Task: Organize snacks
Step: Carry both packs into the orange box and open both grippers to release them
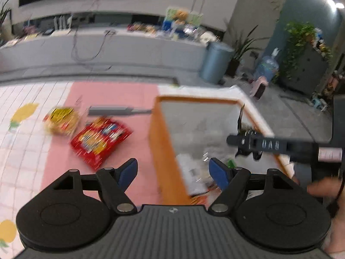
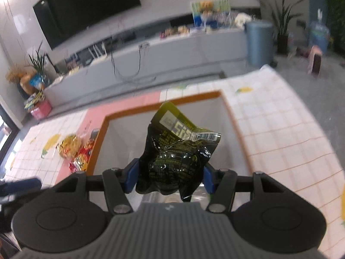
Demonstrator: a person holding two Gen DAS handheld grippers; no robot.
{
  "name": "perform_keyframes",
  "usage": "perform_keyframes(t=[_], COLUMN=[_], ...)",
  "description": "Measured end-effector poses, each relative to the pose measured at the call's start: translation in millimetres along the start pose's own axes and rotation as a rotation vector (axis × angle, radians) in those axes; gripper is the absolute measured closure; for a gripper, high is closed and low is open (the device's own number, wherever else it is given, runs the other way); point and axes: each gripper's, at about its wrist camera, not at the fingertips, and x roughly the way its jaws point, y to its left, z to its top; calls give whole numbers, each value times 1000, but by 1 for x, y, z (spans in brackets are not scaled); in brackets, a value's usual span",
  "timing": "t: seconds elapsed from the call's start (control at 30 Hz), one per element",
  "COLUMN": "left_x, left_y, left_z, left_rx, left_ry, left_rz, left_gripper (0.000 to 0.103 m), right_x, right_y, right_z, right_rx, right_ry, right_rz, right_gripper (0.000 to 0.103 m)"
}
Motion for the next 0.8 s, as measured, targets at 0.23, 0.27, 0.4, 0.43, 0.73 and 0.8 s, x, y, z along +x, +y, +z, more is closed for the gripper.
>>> perform_keyframes(t=[0.23, 0.27, 0.4, 0.43, 0.73, 0.8], left_x=[15, 17, 29, 32, 46, 44], left_y=[34, 40, 54, 56, 65, 66], left_z=[-2, -2, -4, -4, -7, -7], left_rx=[-37, -45, -81, -85, -105, -109], left_ry=[49, 54, 84, 90, 121, 117], left_rz=[80, 81, 79, 80, 80, 84], left_gripper=[15, 15, 15, 15, 15, 15], right_x=[47, 55, 78, 82, 92, 88], right_y=[27, 29, 26, 24, 33, 38], right_z=[13, 13, 14, 15, 11, 13], right_rx=[46, 66, 198, 234, 340, 311], right_ry=[62, 81, 122, 126, 106, 91], right_rz=[-33, -27, 14, 13, 85, 69], right_gripper=[45, 45, 44, 43, 34, 33])
